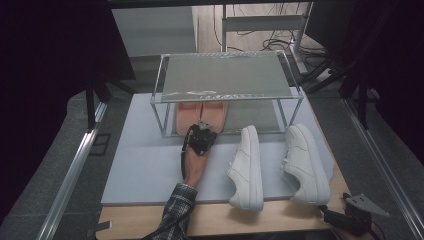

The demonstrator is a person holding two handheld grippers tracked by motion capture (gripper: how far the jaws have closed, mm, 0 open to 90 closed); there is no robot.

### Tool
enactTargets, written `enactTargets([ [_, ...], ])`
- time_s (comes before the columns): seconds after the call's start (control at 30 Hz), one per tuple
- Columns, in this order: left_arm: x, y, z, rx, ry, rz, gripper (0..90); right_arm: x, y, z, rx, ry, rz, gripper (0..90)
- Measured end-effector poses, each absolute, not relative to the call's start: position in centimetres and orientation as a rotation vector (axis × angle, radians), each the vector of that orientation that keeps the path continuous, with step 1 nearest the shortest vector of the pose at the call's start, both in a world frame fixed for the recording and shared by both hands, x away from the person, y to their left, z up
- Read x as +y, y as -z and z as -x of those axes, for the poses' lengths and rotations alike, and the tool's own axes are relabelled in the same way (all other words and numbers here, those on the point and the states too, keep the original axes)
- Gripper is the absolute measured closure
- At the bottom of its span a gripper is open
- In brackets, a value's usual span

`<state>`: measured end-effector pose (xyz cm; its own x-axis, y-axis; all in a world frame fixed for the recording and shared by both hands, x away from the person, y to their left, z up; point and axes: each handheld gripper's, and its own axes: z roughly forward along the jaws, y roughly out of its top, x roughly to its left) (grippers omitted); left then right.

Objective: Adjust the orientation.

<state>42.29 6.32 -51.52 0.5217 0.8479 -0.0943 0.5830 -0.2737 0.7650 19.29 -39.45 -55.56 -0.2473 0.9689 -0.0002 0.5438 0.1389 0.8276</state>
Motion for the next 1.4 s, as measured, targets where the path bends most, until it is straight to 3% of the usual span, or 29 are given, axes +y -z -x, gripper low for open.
enactTargets([
  [0.47, 7.2, 50.5, -40.4, 1.114, -0.437, -1.989, 87.6, -39.5, 55.5, -19.3, 1.866, -0.987, -1.449, 6.2],
  [0.77, 8.8, 50.7, -39.1, 1.114, -0.41, -1.985, 82.0, -39.4, 55.6, -19.3, 1.863, -0.987, -1.449, 6.2],
  [1.17, 10.0, 49.9, -37.1, 1.074, -0.423, -1.999, 68.7, -39.4, 55.6, -19.3, 1.864, -0.988, -1.449, 6.2],
  [1.4, 10.4, 49.7, -35.8, 1.053, -0.426, -2.018, 56.6, -39.4, 55.6, -19.3, 1.862, -0.988, -1.448, 6.2],
])
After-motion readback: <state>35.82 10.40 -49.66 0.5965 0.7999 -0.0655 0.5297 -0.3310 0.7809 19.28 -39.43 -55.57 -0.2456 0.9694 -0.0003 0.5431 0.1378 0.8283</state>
